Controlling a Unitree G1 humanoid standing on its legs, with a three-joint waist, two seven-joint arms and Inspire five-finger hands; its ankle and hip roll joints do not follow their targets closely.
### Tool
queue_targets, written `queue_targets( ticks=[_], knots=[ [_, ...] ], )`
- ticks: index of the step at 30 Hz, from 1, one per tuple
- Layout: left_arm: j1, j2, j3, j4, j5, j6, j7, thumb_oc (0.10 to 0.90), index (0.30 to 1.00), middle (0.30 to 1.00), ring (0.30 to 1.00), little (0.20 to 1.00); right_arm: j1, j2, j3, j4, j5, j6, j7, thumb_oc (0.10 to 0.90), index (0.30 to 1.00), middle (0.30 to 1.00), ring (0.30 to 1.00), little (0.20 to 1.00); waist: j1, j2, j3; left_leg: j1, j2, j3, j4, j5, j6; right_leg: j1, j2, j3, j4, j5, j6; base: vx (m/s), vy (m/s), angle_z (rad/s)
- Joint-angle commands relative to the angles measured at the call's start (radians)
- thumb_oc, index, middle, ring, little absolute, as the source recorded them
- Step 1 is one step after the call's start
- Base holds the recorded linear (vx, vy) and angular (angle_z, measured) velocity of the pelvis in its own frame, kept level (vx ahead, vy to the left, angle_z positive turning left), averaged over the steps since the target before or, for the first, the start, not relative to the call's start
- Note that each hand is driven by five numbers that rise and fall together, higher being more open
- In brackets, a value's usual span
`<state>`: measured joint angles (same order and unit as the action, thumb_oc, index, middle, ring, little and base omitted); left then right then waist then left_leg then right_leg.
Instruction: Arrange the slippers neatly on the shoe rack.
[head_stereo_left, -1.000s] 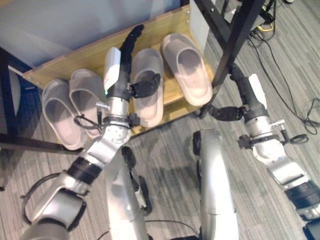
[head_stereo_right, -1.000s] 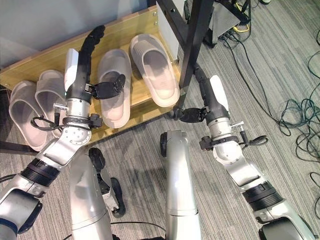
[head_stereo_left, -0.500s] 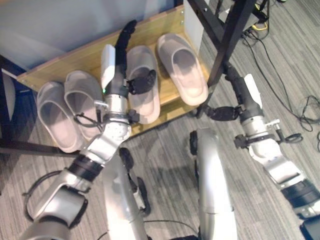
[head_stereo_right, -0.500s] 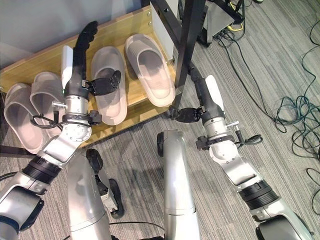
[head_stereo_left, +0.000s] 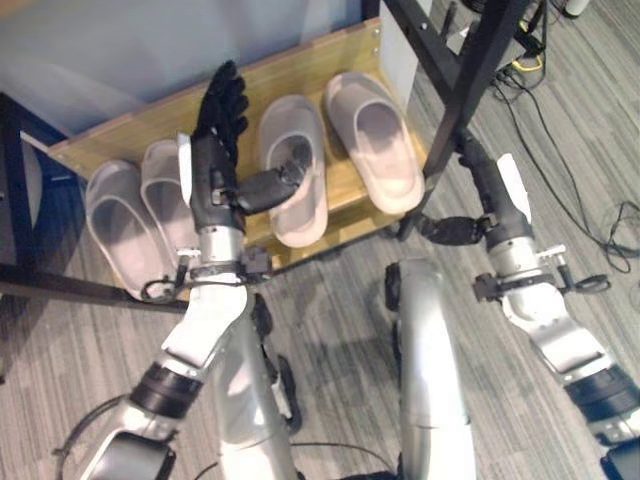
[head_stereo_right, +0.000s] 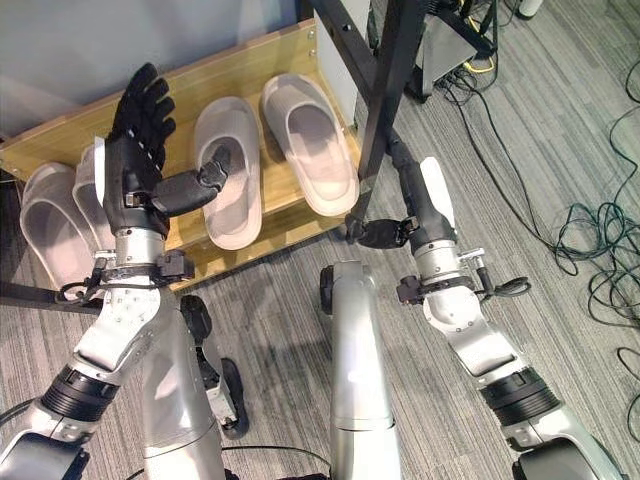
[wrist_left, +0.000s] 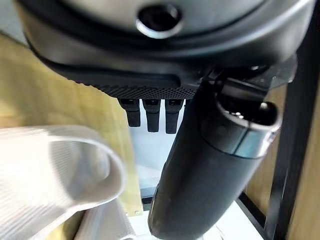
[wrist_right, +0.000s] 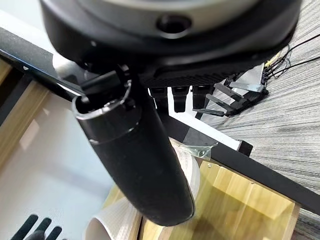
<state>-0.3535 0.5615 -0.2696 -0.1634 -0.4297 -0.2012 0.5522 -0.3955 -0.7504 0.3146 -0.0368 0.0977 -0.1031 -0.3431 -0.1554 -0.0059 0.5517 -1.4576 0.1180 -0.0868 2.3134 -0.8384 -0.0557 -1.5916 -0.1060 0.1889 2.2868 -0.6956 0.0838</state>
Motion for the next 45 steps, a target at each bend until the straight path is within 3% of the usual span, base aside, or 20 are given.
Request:
queue_targets(
  ticks=[1, 6, 17, 26, 33, 45],
  knots=[
    [-0.078, -0.011, 0.024, -0.115, -0.029, -0.095, -0.042, 0.800, 0.900, 0.900, 0.900, 0.900, -0.075, 0.007, 0.001, -0.221, -0.095, -0.118, 0.030, 0.800, 0.900, 0.900, 0.900, 0.900, 0.079, -0.025, -0.032, -0.112, -0.083, 0.022, -0.037, 0.013, 0.008, 0.022, -0.077, 0.025, -0.002, -0.110, -0.098, 0.00, 0.000, 0.00],
    [0.020, 0.002, 0.043, -0.137, -0.007, -0.075, -0.088, 0.800, 0.900, 0.900, 0.900, 0.900, -0.025, -0.002, -0.029, -0.209, -0.116, -0.116, 0.031, 0.800, 0.900, 0.900, 0.900, 0.900, 0.089, -0.019, -0.032, -0.112, -0.082, 0.019, -0.037, 0.016, 0.008, 0.022, -0.079, 0.020, -0.003, -0.101, -0.100, -0.01, -0.021, 0.00],
    [0.071, -0.012, 0.009, -0.154, -0.055, -0.059, -0.139, 0.800, 0.900, 0.900, 0.900, 0.900, -0.011, 0.011, -0.040, -0.216, -0.138, -0.111, 0.023, 0.800, 0.900, 0.900, 0.900, 0.900, 0.095, -0.020, -0.032, -0.112, -0.079, 0.016, -0.037, 0.015, 0.010, 0.022, -0.081, 0.020, -0.005, -0.097, -0.102, 0.00, 0.000, 0.00],
    [0.013, -0.066, -0.075, -0.100, -0.124, -0.027, -0.166, 0.800, 0.900, 0.900, 0.900, 0.900, -0.041, 0.036, -0.022, -0.206, -0.136, -0.097, 0.023, 0.800, 0.900, 0.900, 0.900, 0.900, 0.089, -0.028, -0.032, -0.112, -0.077, 0.018, -0.040, 0.014, 0.013, 0.022, -0.083, 0.023, -0.012, -0.093, -0.097, 0.00, 0.000, 0.00],
    [-0.132, -0.122, -0.155, -0.020, -0.153, -0.018, -0.166, 0.800, 0.900, 0.900, 0.900, 0.900, -0.086, 0.058, 0.001, -0.177, -0.123, -0.093, 0.018, 0.800, 0.900, 0.900, 0.900, 0.900, 0.073, -0.041, -0.032, -0.112, -0.084, 0.023, -0.044, 0.010, 0.014, 0.022, -0.080, 0.031, -0.019, -0.098, -0.091, 0.01, 0.004, -0.01],
    [-0.201, -0.120, -0.151, 0.003, -0.127, -0.032, -0.148, 0.800, 0.900, 0.900, 0.900, 0.900, -0.109, 0.064, 0.014, -0.160, -0.111, -0.101, 0.021, 0.800, 0.900, 0.900, 0.900, 0.900, 0.069, -0.044, -0.032, -0.112, -0.087, 0.024, -0.046, 0.014, 0.009, 0.022, -0.080, 0.032, -0.017, -0.102, -0.092, 0.00, 0.000, 0.00]
  ],
)
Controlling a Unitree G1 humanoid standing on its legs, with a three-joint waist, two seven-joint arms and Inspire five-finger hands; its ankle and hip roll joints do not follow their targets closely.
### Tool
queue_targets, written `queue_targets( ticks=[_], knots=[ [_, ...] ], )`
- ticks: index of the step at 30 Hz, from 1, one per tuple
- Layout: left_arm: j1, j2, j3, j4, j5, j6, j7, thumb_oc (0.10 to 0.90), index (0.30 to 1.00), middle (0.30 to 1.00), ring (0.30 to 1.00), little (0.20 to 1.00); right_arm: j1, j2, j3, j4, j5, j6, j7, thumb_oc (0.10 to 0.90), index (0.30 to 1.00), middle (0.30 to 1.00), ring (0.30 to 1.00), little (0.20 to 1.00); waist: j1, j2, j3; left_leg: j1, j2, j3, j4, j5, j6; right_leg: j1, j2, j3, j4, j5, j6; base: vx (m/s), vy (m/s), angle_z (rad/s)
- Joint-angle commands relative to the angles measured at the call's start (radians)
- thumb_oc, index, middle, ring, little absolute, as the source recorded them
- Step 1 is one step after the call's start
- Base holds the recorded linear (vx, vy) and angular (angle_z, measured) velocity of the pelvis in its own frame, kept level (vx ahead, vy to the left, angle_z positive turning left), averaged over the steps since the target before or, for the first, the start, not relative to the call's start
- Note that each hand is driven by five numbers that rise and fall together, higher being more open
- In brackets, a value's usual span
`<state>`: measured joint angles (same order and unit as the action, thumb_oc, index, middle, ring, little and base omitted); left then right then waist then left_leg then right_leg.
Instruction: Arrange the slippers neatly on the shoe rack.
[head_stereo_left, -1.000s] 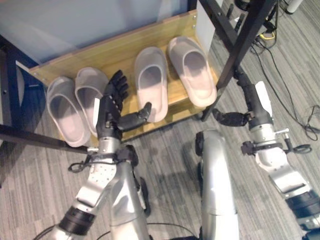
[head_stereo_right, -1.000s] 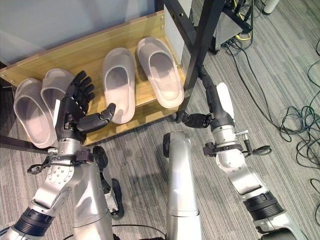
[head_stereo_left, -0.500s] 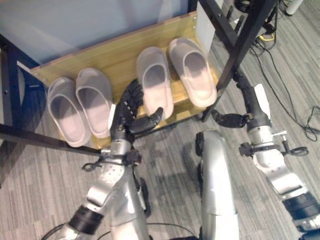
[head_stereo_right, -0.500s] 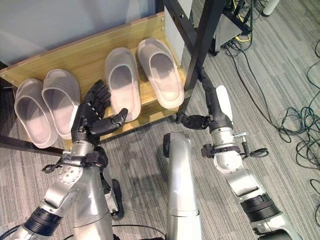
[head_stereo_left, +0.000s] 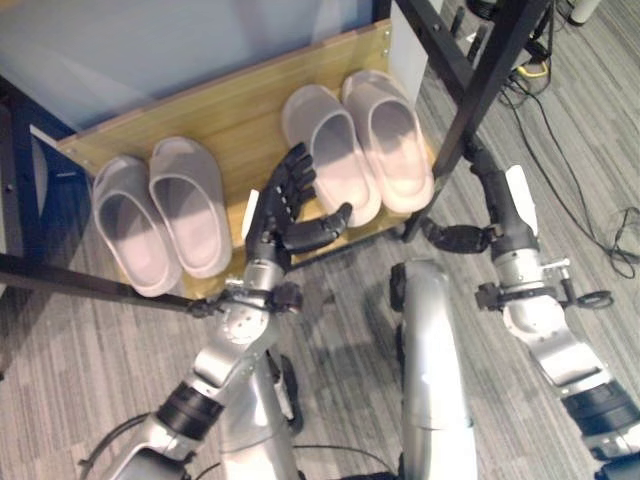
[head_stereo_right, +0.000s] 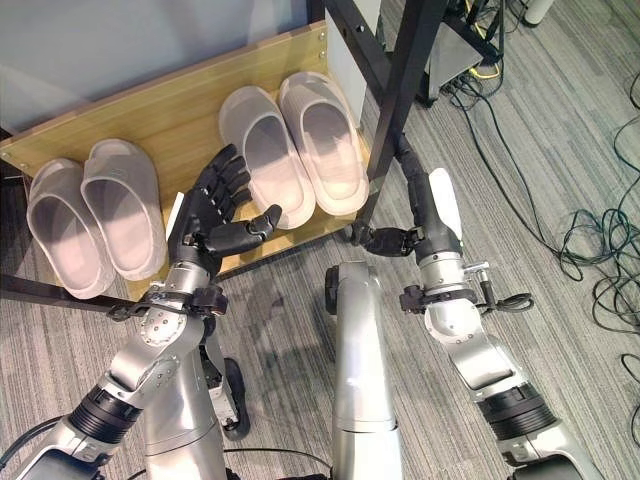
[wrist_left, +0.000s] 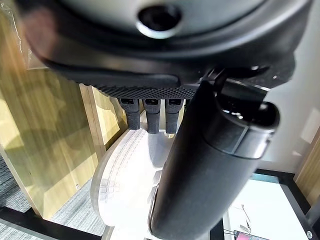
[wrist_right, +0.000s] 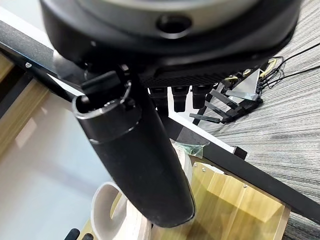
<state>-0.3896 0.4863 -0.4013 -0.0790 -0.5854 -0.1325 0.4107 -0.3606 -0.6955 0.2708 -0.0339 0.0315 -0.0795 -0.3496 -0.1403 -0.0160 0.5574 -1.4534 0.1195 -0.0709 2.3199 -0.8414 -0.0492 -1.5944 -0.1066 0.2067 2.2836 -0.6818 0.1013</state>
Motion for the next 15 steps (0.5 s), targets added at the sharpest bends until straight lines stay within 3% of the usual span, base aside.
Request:
queue_targets(
  ticks=[1, 15],
  knots=[
    [-0.148, -0.038, -0.012, -0.079, 0.035, -0.104, -0.003, 0.800, 0.900, 0.900, 0.900, 0.900, -0.131, 0.011, 0.060, -0.160, -0.043, -0.126, 0.030, 0.800, 0.900, 0.900, 0.900, 0.900, 0.053, -0.033, -0.037, -0.117, -0.082, 0.009, -0.046, 0.026, 0.002, 0.024, -0.079, 0.012, -0.006, -0.107, -0.113, 0.00, 0.000, 0.00],
    [-0.015, 0.127, 0.220, -0.245, 0.206, -0.164, 0.050, 0.800, 0.900, 0.900, 0.900, 0.900, -0.063, -0.030, -0.003, -0.194, -0.035, -0.154, 0.056, 0.800, 0.900, 0.900, 0.900, 0.900, 0.080, -0.016, -0.037, -0.117, -0.084, 0.009, -0.047, 0.028, 0.000, 0.024, -0.076, 0.003, -0.003, -0.098, -0.117, 0.00, 0.000, 0.00]
  ],
)
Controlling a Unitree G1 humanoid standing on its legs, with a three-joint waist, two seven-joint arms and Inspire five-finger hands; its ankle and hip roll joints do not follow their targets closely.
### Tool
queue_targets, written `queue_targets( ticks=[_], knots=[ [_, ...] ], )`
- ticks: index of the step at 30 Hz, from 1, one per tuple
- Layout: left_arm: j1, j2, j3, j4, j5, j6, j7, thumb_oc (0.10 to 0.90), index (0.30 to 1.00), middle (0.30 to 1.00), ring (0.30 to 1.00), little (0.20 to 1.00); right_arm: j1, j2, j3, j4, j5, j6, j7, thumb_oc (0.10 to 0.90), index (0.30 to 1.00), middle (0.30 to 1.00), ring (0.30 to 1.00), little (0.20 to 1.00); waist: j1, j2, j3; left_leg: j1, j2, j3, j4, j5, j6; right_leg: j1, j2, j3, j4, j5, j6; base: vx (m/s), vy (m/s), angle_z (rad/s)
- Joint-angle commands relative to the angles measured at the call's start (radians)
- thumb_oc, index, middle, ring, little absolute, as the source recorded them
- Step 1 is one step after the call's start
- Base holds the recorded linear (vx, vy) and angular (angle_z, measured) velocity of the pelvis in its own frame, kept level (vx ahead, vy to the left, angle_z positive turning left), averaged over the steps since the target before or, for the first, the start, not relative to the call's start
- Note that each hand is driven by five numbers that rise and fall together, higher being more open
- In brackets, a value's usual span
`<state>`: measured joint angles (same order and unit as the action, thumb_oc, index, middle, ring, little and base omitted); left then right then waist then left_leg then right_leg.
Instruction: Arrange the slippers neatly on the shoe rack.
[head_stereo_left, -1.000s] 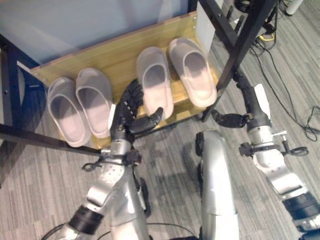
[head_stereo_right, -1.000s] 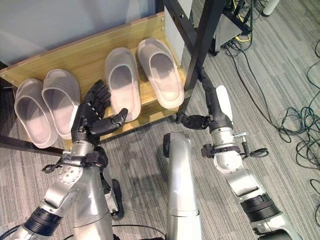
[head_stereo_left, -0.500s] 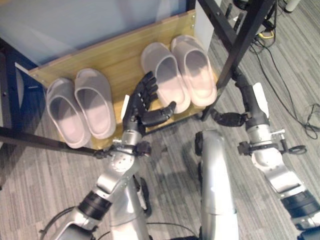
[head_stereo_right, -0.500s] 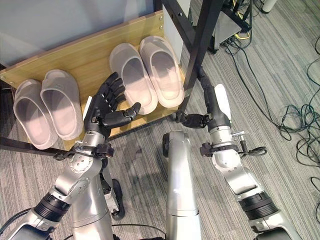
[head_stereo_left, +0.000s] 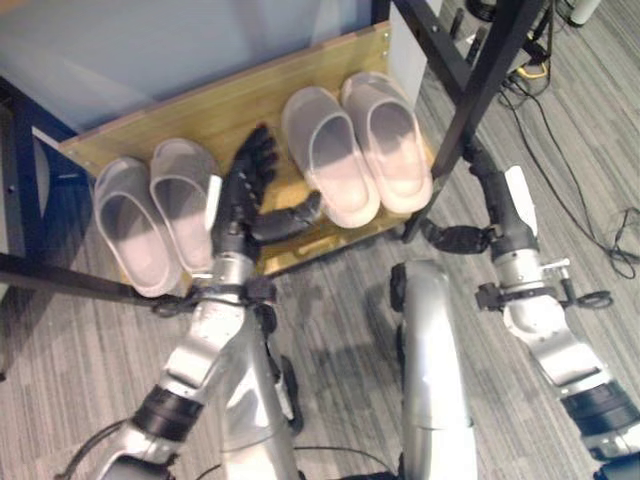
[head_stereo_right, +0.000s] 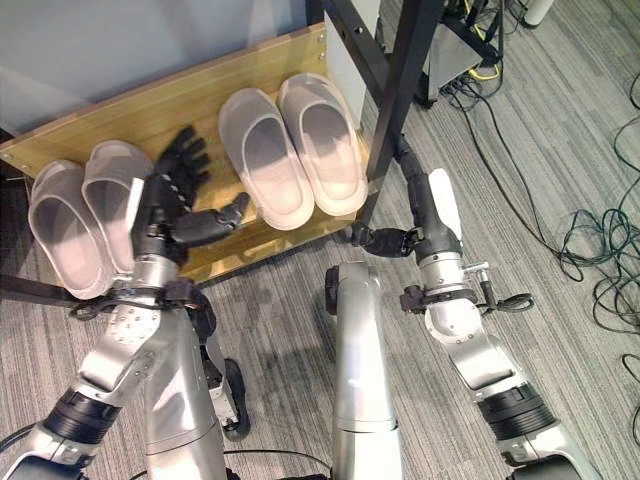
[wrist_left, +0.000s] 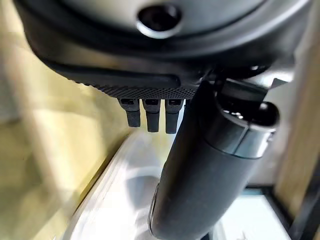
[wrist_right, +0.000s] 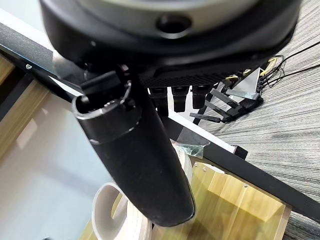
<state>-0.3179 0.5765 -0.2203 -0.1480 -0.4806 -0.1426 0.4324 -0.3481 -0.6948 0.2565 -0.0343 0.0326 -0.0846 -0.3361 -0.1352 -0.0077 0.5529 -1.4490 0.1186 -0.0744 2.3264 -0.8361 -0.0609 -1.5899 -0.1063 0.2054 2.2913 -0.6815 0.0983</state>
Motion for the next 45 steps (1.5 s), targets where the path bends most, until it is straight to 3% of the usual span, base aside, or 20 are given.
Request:
queue_targets(
  ticks=[1, 6, 10, 12, 13, 16, 18, 21, 22, 23, 28, 30, 34, 35, 36, 38, 42, 43, 45],
  knots=[
    [-0.082, 0.038, 0.042, -0.182, 0.104, -0.154, 0.030, 0.800, 0.900, 0.900, 0.900, 0.900, -0.075, -0.031, 0.011, -0.195, -0.036, -0.150, 0.043, 0.800, 0.900, 0.900, 0.900, 0.900, 0.075, -0.025, -0.033, -0.121, -0.083, 0.013, -0.054, 0.023, 0.012, 0.020, -0.077, 0.004, -0.011, -0.098, -0.114, 0.00, 0.000, 0.00],
    [-0.029, 0.054, 0.101, -0.270, 0.124, -0.179, 0.020, 0.800, 0.900, 0.900, 0.900, 0.900, -0.052, -0.040, -0.019, -0.203, -0.036, -0.160, 0.049, 0.800, 0.900, 0.900, 0.900, 0.900, 0.083, -0.031, -0.033, -0.121, -0.091, 0.014, -0.062, 0.026, 0.013, 0.020, -0.071, 0.001, -0.015, -0.089, -0.117, 0.01, -0.005, 0.00],
    [-0.008, 0.027, 0.100, -0.329, 0.094, -0.189, -0.031, 0.800, 0.900, 0.900, 0.900, 0.900, -0.066, -0.051, -0.034, -0.185, -0.041, -0.164, 0.045, 0.800, 0.900, 0.900, 0.900, 0.900, 0.102, -0.055, -0.033, -0.121, -0.095, 0.032, -0.115, 0.029, 0.015, 0.020, -0.063, -0.001, -0.068, -0.068, -0.125, 0.02, -0.014, 0.01],
    [-0.013, 0.025, 0.102, -0.331, 0.093, -0.187, -0.035, 0.800, 0.900, 0.900, 0.900, 0.900, -0.073, -0.052, -0.035, -0.181, -0.042, -0.166, 0.044, 0.800, 0.900, 0.900, 0.900, 0.900, 0.104, -0.054, -0.033, -0.121, -0.094, 0.034, -0.128, 0.036, 0.016, 0.020, -0.063, -0.002, -0.081, -0.062, -0.127, -0.07, -0.017, -0.07],
    [-0.044, 0.008, 0.094, -0.348, 0.104, -0.184, -0.067, 0.800, 0.900, 0.900, 0.900, 0.900, -0.109, -0.061, -0.043, -0.160, -0.049, -0.167, 0.043, 0.800, 0.900, 0.900, 0.900, 0.900, 0.124, -0.078, -0.033, -0.121, -0.092, 0.051, -0.260, 0.059, 0.017, 0.020, -0.049, -0.009, -0.185, -0.033, -0.129, -0.11, -0.026, -0.18],
    [-0.078, -0.006, 0.079, -0.349, 0.096, -0.176, -0.095, 0.800, 0.900, 0.900, 0.900, 0.900, -0.152, -0.063, -0.054, -0.142, -0.053, -0.171, 0.048, 0.800, 0.900, 0.900, 0.900, 0.900, 0.135, -0.088, -0.033, -0.121, -0.090, 0.062, -0.396, 0.117, 0.021, 0.020, -0.042, -0.026, -0.285, 0.006, -0.130, -0.13, -0.008, -0.36],
    [-0.118, -0.015, 0.069, -0.344, 0.078, -0.168, -0.125, 0.800, 0.900, 0.900, 0.900, 0.900, -0.198, -0.070, -0.073, -0.129, -0.063, -0.171, 0.050, 0.800, 0.900, 0.900, 0.900, 0.900, 0.144, -0.086, -0.033, -0.121, -0.089, 0.069, -0.524, 0.191, 0.027, 0.020, -0.045, -0.056, -0.385, 0.050, -0.131, -0.15, 0.015, -0.10],
    [-0.144, -0.008, 0.056, -0.315, 0.056, -0.160, -0.169, 0.800, 0.900, 0.900, 0.900, 0.900, -0.245, -0.083, -0.099, -0.110, -0.080, -0.176, 0.051, 0.800, 0.900, 0.900, 0.900, 0.900, 0.143, -0.055, -0.033, -0.121, -0.090, 0.055, -0.655, 0.282, 0.038, 0.048, -0.074, -0.129, -0.536, 0.104, -0.127, -0.14, 0.035, 0.05],
    [-0.130, 0.002, 0.052, -0.296, 0.059, -0.158, -0.195, 0.800, 0.900, 0.900, 0.900, 0.900, -0.254, -0.090, -0.111, -0.091, -0.087, -0.182, 0.050, 0.800, 0.900, 0.900, 0.900, 0.900, 0.140, -0.029, -0.043, -0.121, -0.091, 0.037, -0.739, 0.336, 0.044, 0.067, -0.091, -0.177, -0.628, 0.142, -0.117, -0.14, 0.057, 0.11],
    [-0.128, 0.001, 0.052, -0.296, 0.059, -0.159, -0.196, 0.800, 0.900, 0.900, 0.900, 0.900, -0.253, -0.090, -0.110, -0.089, -0.087, -0.183, 0.050, 0.800, 0.900, 0.900, 0.900, 0.900, 0.138, -0.025, -0.048, -0.121, -0.093, 0.033, -0.748, 0.343, 0.044, 0.071, -0.092, -0.183, -0.639, 0.149, -0.117, -0.14, 0.049, 0.07],
    [0.013, -0.016, -0.010, -0.224, 0.014, -0.161, -0.261, 0.800, 0.900, 0.900, 0.900, 0.900, -0.194, -0.093, -0.060, -0.019, -0.103, -0.195, 0.057, 0.800, 0.900, 0.900, 0.900, 0.900, 0.133, -0.014, -0.121, 0.060, -0.102, 0.021, -1.071, 0.456, 0.037, 0.260, -0.098, -0.256, -0.971, 0.249, -0.110, -0.14, -0.027, 0.18],
    [0.085, -0.021, -0.042, -0.171, 0.010, -0.157, -0.300, 0.800, 0.900, 0.900, 0.900, 0.900, -0.146, -0.087, -0.037, 0.020, -0.109, -0.202, 0.073, 0.800, 0.900, 0.900, 0.900, 0.900, 0.133, -0.014, -0.151, 0.179, -0.111, 0.016, -1.255, 0.530, 0.028, 0.376, -0.094, -0.290, -1.156, 0.308, -0.102, -0.12, -0.063, 0.21],
    [0.165, -0.020, -0.086, -0.101, 0.013, -0.152, -0.339, 0.800, 0.900, 0.900, 0.900, 0.900, -0.074, -0.075, -0.020, 0.046, -0.110, -0.209, 0.093, 0.800, 0.900, 0.900, 0.900, 0.900, 0.135, -0.013, -0.174, 0.334, -0.098, -0.009, -1.444, 0.602, 0.022, 0.518, -0.099, -0.331, -1.329, 0.360, -0.091, -0.05, -0.066, 0.15],
    [0.204, -0.025, -0.108, -0.056, 0.027, -0.149, -0.354, 0.800, 0.900, 0.900, 0.900, 0.900, -0.045, -0.062, 0.001, 0.077, -0.110, -0.212, 0.104, 0.800, 0.900, 0.900, 0.900, 0.900, 0.142, -0.010, -0.188, 0.405, -0.090, -0.015, -1.564, 0.684, 0.017, 0.576, -0.108, -0.365, -1.417, 0.417, -0.090, 0.01, -0.064, 0.18],
    [0.205, -0.026, -0.108, -0.055, 0.027, -0.149, -0.353, 0.800, 0.900, 0.900, 0.900, 0.900, -0.045, -0.062, 0.002, 0.078, -0.110, -0.213, 0.104, 0.800, 0.900, 0.900, 0.900, 0.900, 0.140, -0.009, -0.190, 0.420, -0.090, -0.019, -1.556, 0.652, 0.014, 0.592, -0.104, -0.359, -1.410, 0.387, -0.081, -0.05, -0.053, 0.17],
    [0.248, -0.031, -0.120, -0.008, 0.049, -0.148, -0.361, 0.800, 0.900, 0.900, 0.900, 0.900, 0.000, -0.037, 0.013, 0.114, -0.104, -0.213, 0.115, 0.800, 0.900, 0.900, 0.900, 0.900, 0.149, -0.006, -0.209, 0.502, -0.077, -0.019, -1.681, 0.734, 0.004, 0.666, -0.100, -0.401, -1.508, 0.445, -0.076, 0.02, -0.046, 0.15],
    [0.334, -0.048, -0.130, 0.092, 0.093, -0.146, -0.383, 0.800, 0.900, 0.900, 0.900, 0.900, 0.072, 0.000, 0.049, 0.198, -0.110, -0.209, 0.141, 0.800, 0.900, 0.900, 0.900, 0.900, 0.166, 0.003, -0.247, 0.754, -0.064, -0.020, -1.939, 0.817, -0.029, 0.919, -0.071, -0.471, -1.745, 0.494, -0.063, 0.17, -0.119, 0.18],
    [0.380, -0.054, -0.117, 0.133, 0.124, -0.141, -0.387, 0.800, 0.900, 0.900, 0.900, 0.900, 0.109, 0.008, 0.064, 0.247, -0.135, -0.203, 0.158, 0.800, 0.900, 0.900, 0.900, 0.900, 0.177, 0.005, -0.271, 0.871, -0.060, -0.019, -2.045, 0.846, -0.037, 1.032, -0.055, -0.494, -1.845, 0.511, -0.057, 0.22, -0.114, 0.22],
    [0.405, -0.058, -0.112, 0.142, 0.134, -0.142, -0.391, 0.800, 0.900, 0.900, 0.900, 0.900, 0.128, 0.014, 0.069, 0.270, -0.141, -0.204, 0.164, 0.800, 0.900, 0.900, 0.900, 0.900, 0.181, 0.008, -0.278, 0.921, -0.058, -0.020, -2.094, 0.865, -0.043, 1.085, -0.046, -0.506, -1.881, 0.520, -0.055, 0.17, -0.094, 0.12]
  ],
)
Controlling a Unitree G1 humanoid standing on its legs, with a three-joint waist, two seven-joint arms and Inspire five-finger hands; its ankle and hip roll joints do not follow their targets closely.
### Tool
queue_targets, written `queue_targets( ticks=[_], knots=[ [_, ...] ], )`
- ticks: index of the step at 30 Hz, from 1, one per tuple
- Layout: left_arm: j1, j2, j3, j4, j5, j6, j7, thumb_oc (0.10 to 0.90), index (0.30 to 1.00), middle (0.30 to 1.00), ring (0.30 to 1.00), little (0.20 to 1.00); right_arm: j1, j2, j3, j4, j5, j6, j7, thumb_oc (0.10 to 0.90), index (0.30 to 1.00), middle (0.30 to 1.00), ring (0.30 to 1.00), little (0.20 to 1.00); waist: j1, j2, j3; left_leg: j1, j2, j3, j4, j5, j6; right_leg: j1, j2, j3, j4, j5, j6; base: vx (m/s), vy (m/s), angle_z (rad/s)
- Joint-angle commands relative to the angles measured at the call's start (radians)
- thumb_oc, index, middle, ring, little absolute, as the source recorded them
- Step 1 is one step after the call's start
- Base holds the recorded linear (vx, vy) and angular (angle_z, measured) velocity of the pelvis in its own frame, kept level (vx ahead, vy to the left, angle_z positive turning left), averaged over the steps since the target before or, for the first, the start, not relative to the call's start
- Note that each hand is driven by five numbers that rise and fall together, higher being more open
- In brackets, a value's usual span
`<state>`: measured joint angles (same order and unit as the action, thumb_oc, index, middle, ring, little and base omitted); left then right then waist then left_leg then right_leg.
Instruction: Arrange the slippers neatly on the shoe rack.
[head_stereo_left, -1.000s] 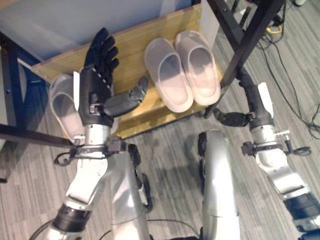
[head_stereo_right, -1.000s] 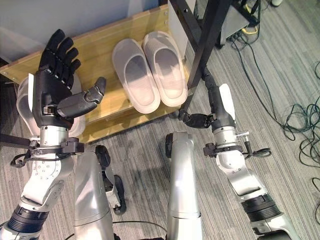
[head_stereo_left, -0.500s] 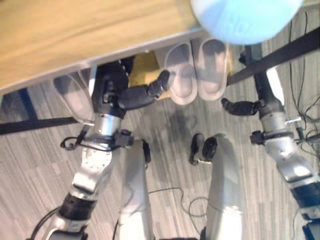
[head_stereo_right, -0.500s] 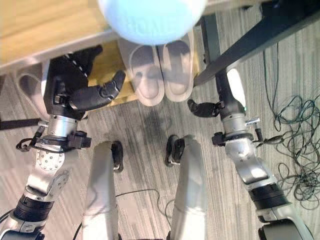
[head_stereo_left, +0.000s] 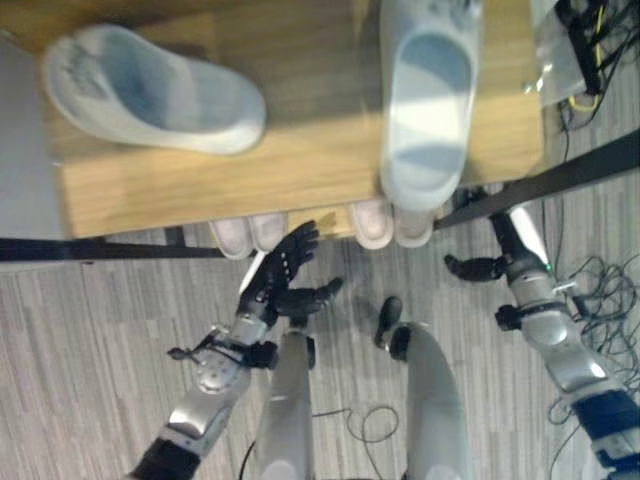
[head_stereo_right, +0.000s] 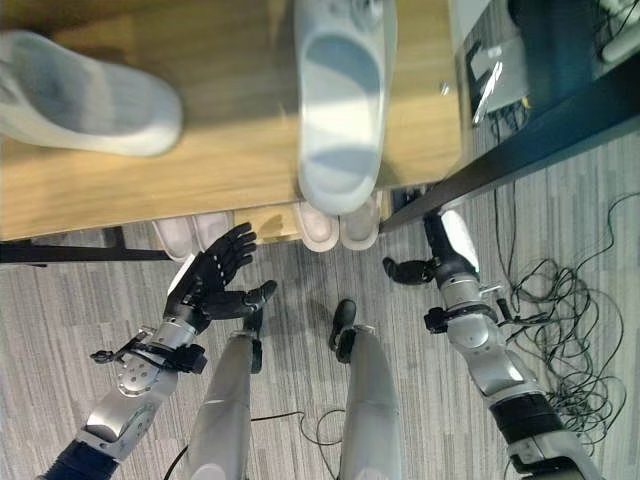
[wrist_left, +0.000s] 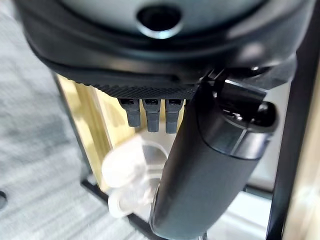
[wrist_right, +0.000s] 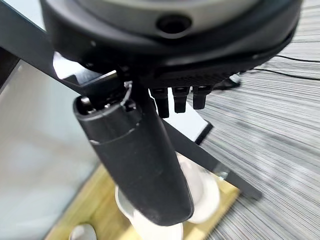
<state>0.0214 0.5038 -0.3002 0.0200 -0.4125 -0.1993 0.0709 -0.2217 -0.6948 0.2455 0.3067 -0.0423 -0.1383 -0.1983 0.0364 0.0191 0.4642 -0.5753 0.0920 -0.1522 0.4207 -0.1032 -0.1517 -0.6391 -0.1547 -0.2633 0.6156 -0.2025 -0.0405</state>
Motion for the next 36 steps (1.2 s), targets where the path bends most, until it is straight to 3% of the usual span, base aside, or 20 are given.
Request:
queue_targets(
  ticks=[1, 3, 5, 15, 17, 27, 36],
  knots=[
    [0.090, 0.009, -0.027, -0.009, 0.077, -0.083, -0.030, 0.800, 0.900, 0.900, 0.900, 0.900, 0.016, 0.022, 0.086, -0.043, -0.070, -0.148, 0.031, 0.800, 0.900, 0.900, 0.900, 0.900, 0.010, -0.016, -0.193, 0.106, -0.028, 0.057, -0.241, 0.149, 0.043, 0.190, 0.012, -0.048, -0.253, 0.050, 0.087, 0.15, -0.108, 0.09],
    [0.154, -0.019, 0.003, 0.047, 0.105, -0.070, -0.041, 0.800, 0.900, 0.900, 0.900, 0.900, 0.063, 0.039, 0.106, 0.060, -0.122, -0.140, 0.047, 0.800, 0.900, 0.900, 0.900, 0.900, 0.024, -0.018, -0.224, 0.233, -0.011, 0.060, -0.358, 0.194, 0.029, 0.332, 0.038, -0.077, -0.366, 0.075, 0.094, 0.24, -0.163, 0.17],
    [0.178, -0.024, 0.023, 0.068, 0.142, -0.066, -0.037, 0.800, 0.900, 0.900, 0.900, 0.900, 0.093, 0.056, 0.107, 0.108, -0.138, -0.139, 0.059, 0.800, 0.900, 0.900, 0.900, 0.900, 0.031, -0.022, -0.246, 0.287, -0.002, 0.058, -0.406, 0.208, 0.025, 0.397, 0.049, -0.087, -0.417, 0.084, 0.100, 0.17, -0.101, 0.26],
    [0.275, -0.046, 0.089, 0.072, 0.213, -0.054, -0.060, 0.800, 0.900, 0.900, 0.900, 0.900, 0.191, 0.127, 0.077, 0.306, -0.138, -0.134, 0.085, 0.800, 0.900, 0.900, 0.900, 0.900, 0.055, -0.020, -0.328, 0.411, -0.002, 0.048, -0.491, 0.234, 0.019, 0.578, 0.080, -0.114, -0.562, 0.109, 0.109, 0.09, -0.023, 0.17],
    [0.310, -0.048, 0.128, 0.014, 0.205, -0.060, -0.077, 0.800, 0.900, 0.900, 0.900, 0.900, 0.219, 0.155, 0.061, 0.370, -0.132, -0.129, 0.089, 0.800, 0.900, 0.900, 0.900, 0.900, 0.067, -0.024, -0.364, 0.447, -0.009, 0.043, -0.501, 0.223, 0.019, 0.636, 0.084, -0.127, -0.610, 0.116, 0.113, 0.10, 0.002, 0.15],
    [0.345, 0.002, 0.183, -0.231, 0.240, -0.106, -0.080, 0.800, 0.900, 0.900, 0.900, 0.900, 0.252, 0.207, 0.060, 0.424, -0.118, -0.127, 0.092, 0.800, 0.900, 0.900, 0.900, 0.900, 0.096, -0.040, -0.398, 0.504, -0.023, 0.040, -0.508, 0.193, 0.024, 0.715, 0.082, -0.138, -0.668, 0.132, 0.125, 0.04, 0.020, 0.11],
    [0.248, 0.009, 0.168, -0.284, 0.450, -0.113, 0.018, 0.800, 0.900, 0.900, 0.900, 0.900, 0.256, 0.231, 0.076, 0.432, -0.123, -0.119, 0.086, 0.800, 0.900, 0.900, 0.900, 0.900, 0.102, -0.072, -0.418, 0.533, -0.025, 0.050, -0.508, 0.158, 0.033, 0.735, 0.074, -0.127, -0.681, 0.145, 0.142, 0.02, 0.041, 0.02]
  ],
)
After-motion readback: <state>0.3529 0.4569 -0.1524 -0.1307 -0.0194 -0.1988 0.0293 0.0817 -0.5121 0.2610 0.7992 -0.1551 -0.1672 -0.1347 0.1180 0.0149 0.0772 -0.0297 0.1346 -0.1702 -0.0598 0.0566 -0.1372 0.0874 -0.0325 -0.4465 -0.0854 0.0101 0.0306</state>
